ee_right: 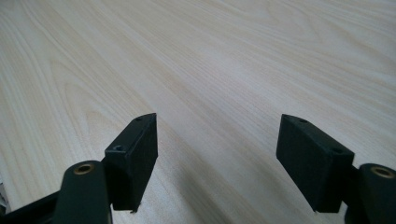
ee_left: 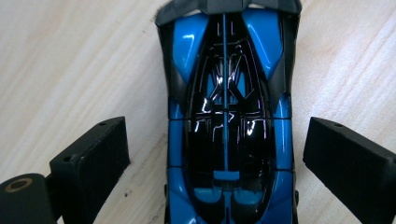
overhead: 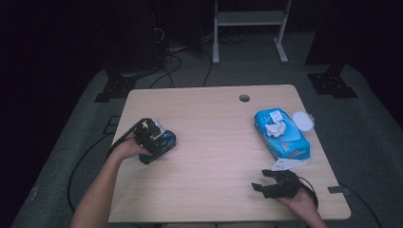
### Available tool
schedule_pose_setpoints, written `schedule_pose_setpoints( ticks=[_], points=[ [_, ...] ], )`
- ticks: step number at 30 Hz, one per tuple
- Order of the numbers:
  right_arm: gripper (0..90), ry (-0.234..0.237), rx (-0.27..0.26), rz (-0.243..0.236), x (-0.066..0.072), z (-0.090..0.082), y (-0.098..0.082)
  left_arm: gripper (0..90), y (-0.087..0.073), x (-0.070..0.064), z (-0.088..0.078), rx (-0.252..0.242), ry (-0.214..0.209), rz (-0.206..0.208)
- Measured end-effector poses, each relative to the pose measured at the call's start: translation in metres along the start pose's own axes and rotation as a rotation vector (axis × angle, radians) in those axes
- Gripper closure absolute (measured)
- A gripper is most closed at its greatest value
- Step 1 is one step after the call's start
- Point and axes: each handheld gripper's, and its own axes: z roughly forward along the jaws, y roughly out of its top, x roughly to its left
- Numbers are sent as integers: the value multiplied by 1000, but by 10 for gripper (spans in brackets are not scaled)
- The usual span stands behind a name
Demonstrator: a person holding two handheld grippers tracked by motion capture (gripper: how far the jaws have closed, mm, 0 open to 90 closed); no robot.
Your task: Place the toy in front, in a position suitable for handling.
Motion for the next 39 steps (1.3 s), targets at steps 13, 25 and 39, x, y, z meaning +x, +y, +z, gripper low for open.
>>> schedule_pose_setpoints(
  ticks=[13,25,39],
  points=[
    [285,1,3,-5,1,0,0,90,-1,3,13,48,-30,-9],
    [289,5,11,-21,3,1,0,146,-4,10,17,62,-107,-60],
    [296,6,6,-29,4,1,1,257,-7,13,15,42,-168,-54]
  ],
)
